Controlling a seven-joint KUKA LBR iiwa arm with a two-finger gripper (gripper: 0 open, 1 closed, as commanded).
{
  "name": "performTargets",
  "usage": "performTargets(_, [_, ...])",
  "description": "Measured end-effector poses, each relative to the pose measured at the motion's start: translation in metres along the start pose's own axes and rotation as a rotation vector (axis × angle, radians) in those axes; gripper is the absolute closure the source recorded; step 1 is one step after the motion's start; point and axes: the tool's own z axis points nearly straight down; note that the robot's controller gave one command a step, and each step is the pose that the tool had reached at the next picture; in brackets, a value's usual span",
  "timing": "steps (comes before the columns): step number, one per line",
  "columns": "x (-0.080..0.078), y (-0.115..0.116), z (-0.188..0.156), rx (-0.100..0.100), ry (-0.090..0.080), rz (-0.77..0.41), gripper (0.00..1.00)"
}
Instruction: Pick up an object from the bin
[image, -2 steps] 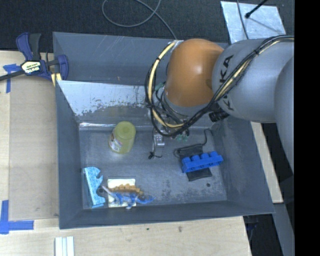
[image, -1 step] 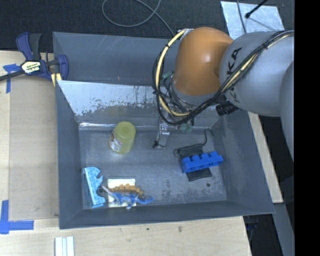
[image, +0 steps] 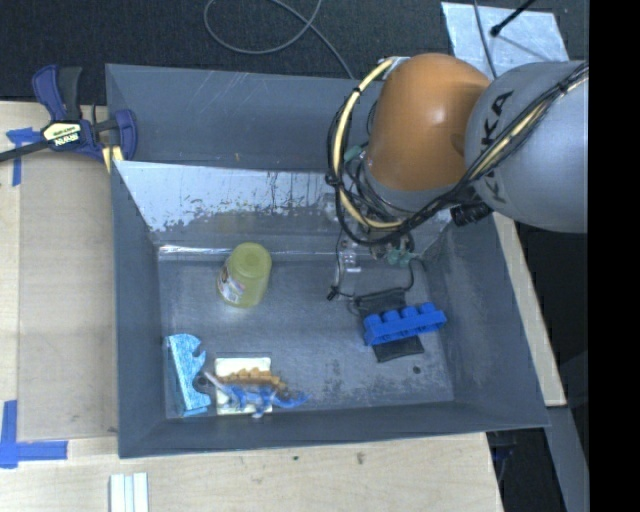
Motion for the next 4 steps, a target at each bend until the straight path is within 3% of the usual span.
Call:
performTargets(2, [-0.002,-0.062,0.005,0.000,-0.004,-0.117,0.00])
performTargets(3, [-0.012,-0.087,0.024,0.001,-0.007,-0.381,0.00])
performTargets(4, [0.000,-0.105,0.035,0.001,-0.006,-0.547,0.00])
